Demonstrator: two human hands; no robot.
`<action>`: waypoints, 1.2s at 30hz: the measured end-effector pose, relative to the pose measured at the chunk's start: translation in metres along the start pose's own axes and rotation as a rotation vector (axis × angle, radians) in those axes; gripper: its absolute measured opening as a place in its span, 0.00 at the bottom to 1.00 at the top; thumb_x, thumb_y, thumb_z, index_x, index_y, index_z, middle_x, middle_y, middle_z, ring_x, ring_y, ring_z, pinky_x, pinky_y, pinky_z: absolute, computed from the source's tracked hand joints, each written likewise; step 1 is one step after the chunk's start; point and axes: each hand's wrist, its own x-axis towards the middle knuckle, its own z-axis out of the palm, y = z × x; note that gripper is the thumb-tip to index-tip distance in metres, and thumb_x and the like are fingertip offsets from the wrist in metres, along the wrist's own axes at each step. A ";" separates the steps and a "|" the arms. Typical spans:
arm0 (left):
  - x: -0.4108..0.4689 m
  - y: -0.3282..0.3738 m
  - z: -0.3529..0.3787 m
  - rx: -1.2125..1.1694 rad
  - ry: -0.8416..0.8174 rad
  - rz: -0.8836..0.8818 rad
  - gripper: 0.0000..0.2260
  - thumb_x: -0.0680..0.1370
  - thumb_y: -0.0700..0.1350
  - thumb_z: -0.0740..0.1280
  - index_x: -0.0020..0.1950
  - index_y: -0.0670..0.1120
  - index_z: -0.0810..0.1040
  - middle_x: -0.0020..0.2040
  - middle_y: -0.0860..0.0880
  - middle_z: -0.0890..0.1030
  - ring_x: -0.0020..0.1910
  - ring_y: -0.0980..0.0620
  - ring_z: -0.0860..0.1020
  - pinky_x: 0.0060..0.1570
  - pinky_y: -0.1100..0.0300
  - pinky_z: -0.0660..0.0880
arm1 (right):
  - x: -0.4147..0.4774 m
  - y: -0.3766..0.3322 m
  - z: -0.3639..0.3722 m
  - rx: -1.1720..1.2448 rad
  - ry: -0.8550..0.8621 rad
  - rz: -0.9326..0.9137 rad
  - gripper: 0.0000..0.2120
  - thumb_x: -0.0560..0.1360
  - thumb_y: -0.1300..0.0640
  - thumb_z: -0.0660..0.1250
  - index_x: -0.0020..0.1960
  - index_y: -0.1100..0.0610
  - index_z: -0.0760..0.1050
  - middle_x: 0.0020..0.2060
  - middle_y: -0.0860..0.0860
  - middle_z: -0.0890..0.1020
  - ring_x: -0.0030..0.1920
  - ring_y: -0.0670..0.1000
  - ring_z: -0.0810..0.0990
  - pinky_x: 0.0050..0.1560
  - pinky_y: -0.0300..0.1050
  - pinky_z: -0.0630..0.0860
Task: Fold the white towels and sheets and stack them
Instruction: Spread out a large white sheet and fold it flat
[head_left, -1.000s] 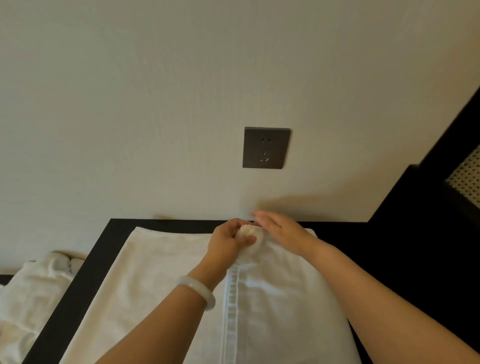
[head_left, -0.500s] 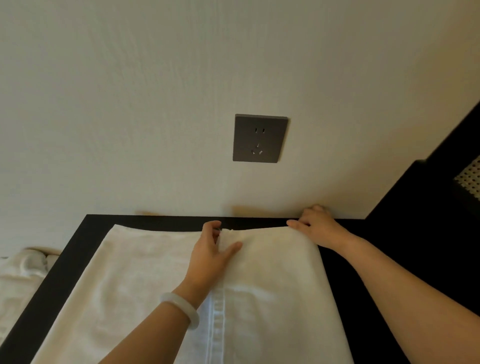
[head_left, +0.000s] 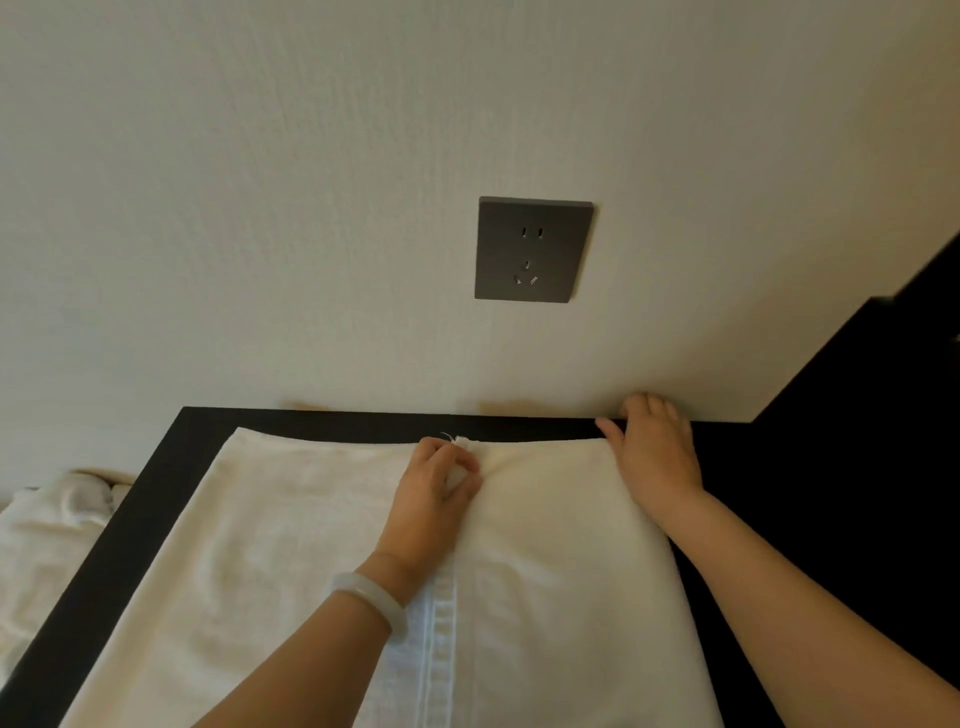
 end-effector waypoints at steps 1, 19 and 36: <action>0.000 -0.001 0.000 -0.013 -0.005 -0.002 0.03 0.78 0.42 0.70 0.50 0.48 0.78 0.54 0.55 0.72 0.50 0.64 0.73 0.48 0.78 0.66 | -0.008 -0.009 0.000 0.013 0.038 -0.038 0.17 0.81 0.48 0.62 0.58 0.62 0.75 0.57 0.60 0.77 0.60 0.61 0.73 0.62 0.55 0.69; 0.002 0.009 -0.001 0.086 -0.076 -0.035 0.07 0.80 0.42 0.65 0.58 0.45 0.76 0.60 0.51 0.69 0.53 0.55 0.72 0.57 0.70 0.69 | -0.079 0.005 0.005 -0.170 -0.261 0.094 0.35 0.81 0.37 0.41 0.80 0.55 0.37 0.81 0.52 0.44 0.80 0.51 0.42 0.78 0.54 0.40; -0.112 0.051 0.001 0.504 0.008 -0.340 0.24 0.74 0.61 0.68 0.61 0.47 0.70 0.61 0.47 0.66 0.60 0.46 0.66 0.62 0.56 0.67 | -0.197 -0.077 0.012 -0.094 -0.304 -0.093 0.34 0.76 0.34 0.31 0.79 0.46 0.32 0.79 0.50 0.36 0.78 0.53 0.31 0.73 0.64 0.28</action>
